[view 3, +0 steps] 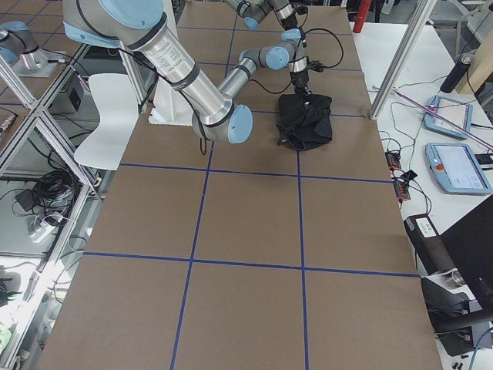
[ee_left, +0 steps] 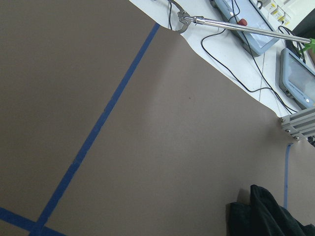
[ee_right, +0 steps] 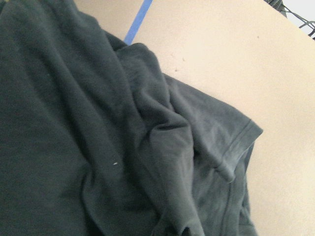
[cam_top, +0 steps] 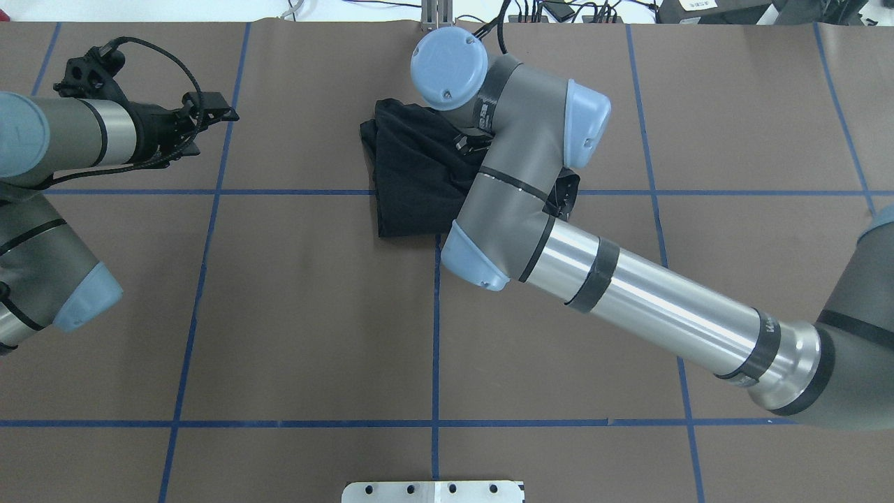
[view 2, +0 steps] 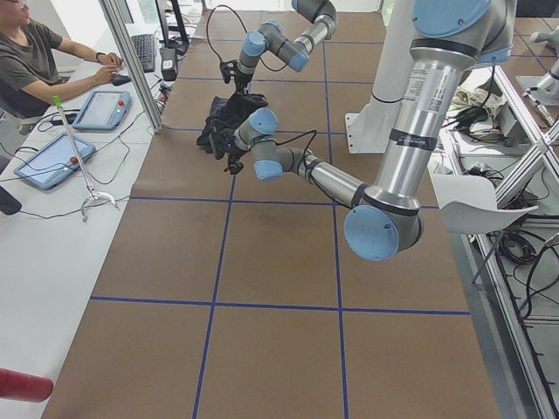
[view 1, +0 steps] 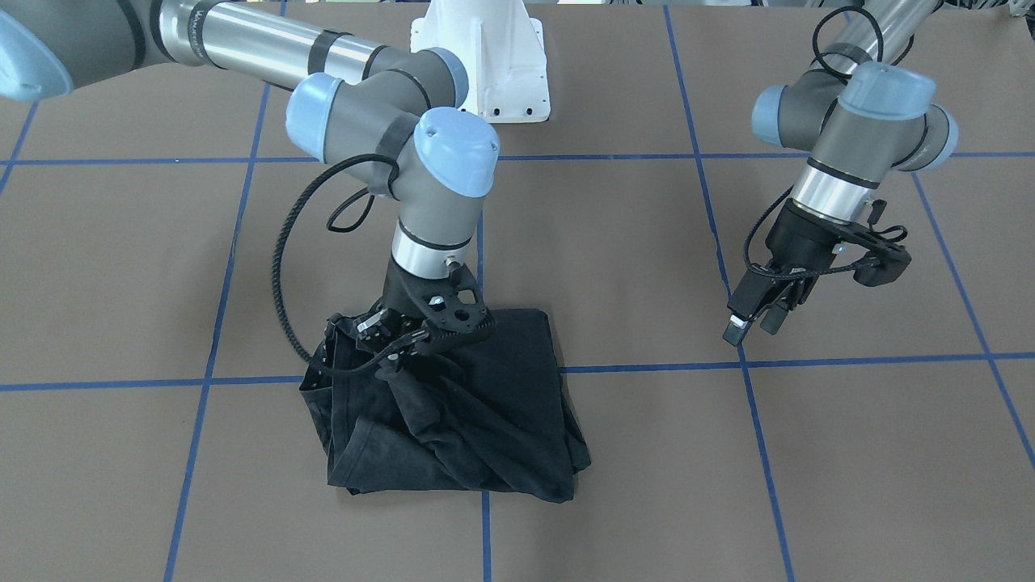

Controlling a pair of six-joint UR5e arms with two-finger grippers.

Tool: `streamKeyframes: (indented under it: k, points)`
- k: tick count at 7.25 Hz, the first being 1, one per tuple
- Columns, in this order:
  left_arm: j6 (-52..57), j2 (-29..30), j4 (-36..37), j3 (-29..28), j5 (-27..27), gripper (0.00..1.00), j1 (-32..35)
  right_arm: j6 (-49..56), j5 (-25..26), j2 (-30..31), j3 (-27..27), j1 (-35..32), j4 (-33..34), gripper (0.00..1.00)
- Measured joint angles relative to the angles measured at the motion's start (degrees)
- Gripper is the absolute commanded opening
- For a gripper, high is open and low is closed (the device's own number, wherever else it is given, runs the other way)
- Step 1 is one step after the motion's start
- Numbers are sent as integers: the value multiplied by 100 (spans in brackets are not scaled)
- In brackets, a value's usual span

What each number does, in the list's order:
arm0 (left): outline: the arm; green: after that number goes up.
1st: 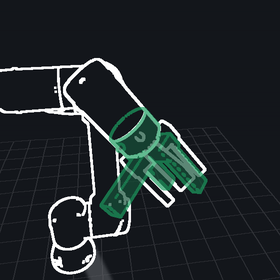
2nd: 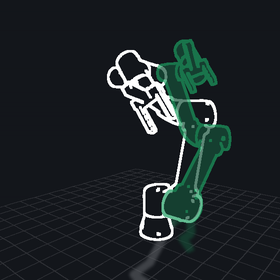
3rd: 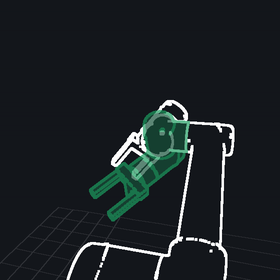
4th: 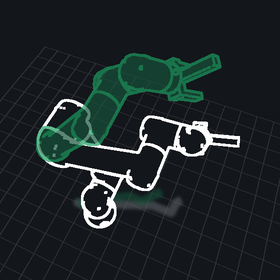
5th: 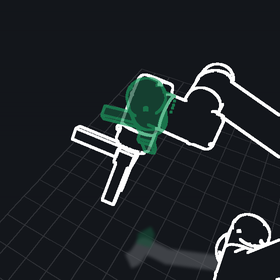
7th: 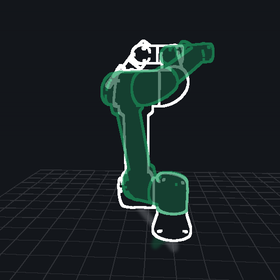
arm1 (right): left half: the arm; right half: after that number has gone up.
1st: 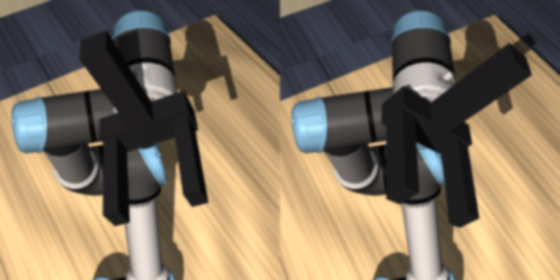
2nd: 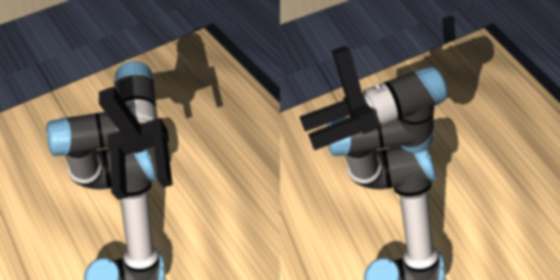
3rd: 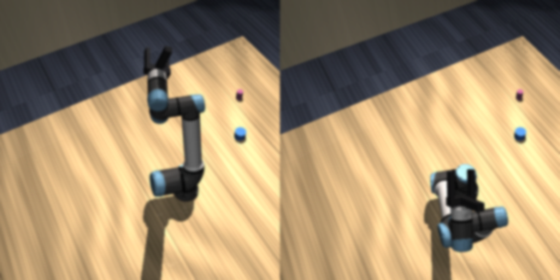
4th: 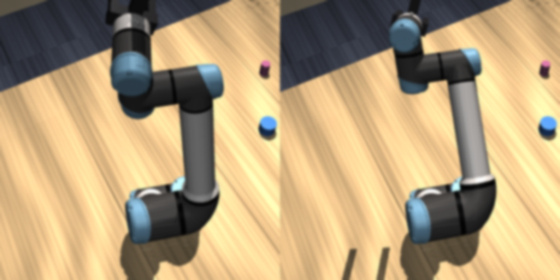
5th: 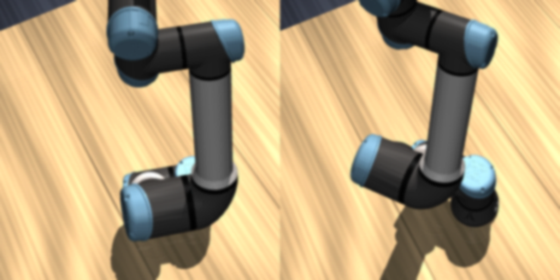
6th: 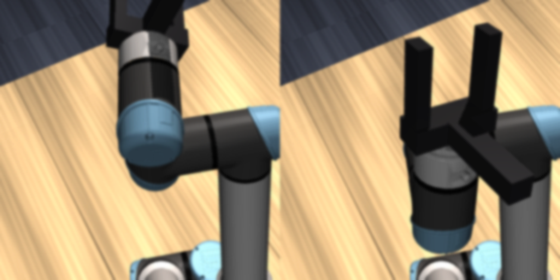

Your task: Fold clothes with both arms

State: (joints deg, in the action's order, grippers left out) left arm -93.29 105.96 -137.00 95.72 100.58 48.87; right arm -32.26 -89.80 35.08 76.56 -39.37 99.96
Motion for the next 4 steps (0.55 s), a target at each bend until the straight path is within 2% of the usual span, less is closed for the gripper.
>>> streamKeyframes:
  k: [3, 4]
  points:
    - [-13, 61, 511, 336, -9, 100, -8, 559, -113, 12, -954, -423, -800, 0]
    - [-16, 76, 644, 428, -13, 100, -12, 616, -130, 13, -1256, -515, -1050, 12]
